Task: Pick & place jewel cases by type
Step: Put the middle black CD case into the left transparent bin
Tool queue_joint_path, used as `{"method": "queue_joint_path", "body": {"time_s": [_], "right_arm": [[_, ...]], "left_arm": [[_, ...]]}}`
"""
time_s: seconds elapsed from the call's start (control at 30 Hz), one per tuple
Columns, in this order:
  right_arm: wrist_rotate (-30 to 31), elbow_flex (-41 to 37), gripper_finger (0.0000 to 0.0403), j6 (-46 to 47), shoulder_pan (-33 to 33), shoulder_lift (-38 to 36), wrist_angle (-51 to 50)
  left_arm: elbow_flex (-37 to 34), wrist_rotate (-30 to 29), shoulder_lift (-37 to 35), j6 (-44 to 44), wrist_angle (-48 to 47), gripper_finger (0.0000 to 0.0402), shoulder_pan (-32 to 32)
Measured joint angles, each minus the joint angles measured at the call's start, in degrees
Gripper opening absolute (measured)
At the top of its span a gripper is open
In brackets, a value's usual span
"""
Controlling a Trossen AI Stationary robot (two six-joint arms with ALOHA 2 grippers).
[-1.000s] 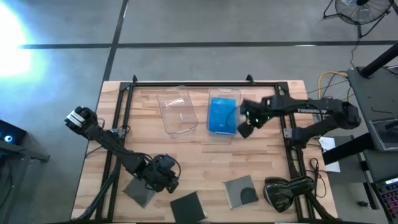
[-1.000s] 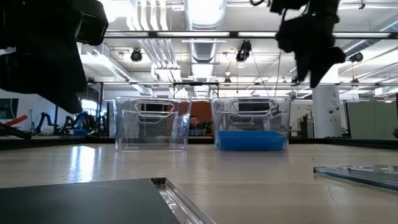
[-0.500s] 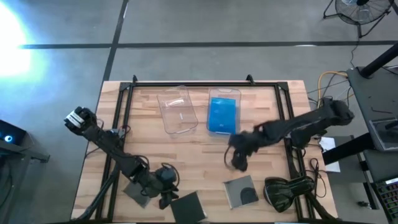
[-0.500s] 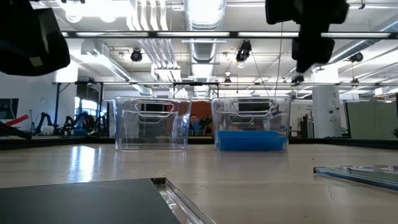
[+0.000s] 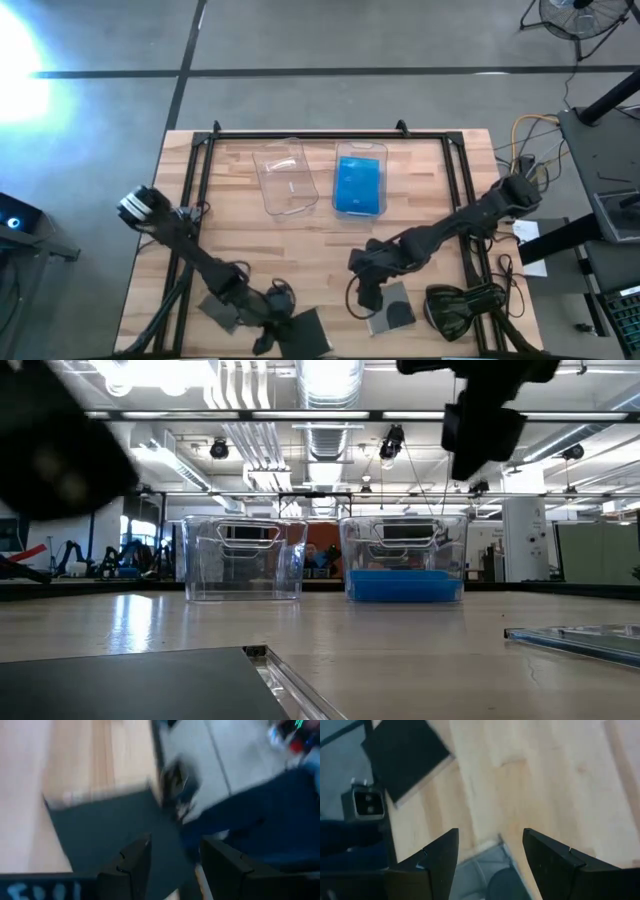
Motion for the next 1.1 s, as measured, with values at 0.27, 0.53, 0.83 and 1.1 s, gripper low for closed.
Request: {"method": "queue_joint_path", "body": {"time_s": [0.27, 0.53, 0.83, 1.1], "right_arm": [[2.67, 0.49, 0.0214, 1.72, -0.68, -0.96, -0.22], [4.99, 0.12, 0.0214, 3.43, -1.23, -0.83, -0.37], [5.35, -2.07, 0.0214, 20.77, -4.2, -0.83, -1.36], [-0.26, -12.82, 0.0215, 38.97, -6.4, 2.02, 22.21]], "left_arm": [[5.21, 1.74, 7.83, 4.68, -0.14, 0.0147, -0.85], [6.0, -0.63, 10.11, 10.92, -14.83, 0.0147, 1.57], [5.38, -20.39, -1.36, 3.29, -24.66, 0.0147, 6.01], [3.55, -25.11, -11.18, -30.78, -53.05, 0.0147, 5.81]]}}
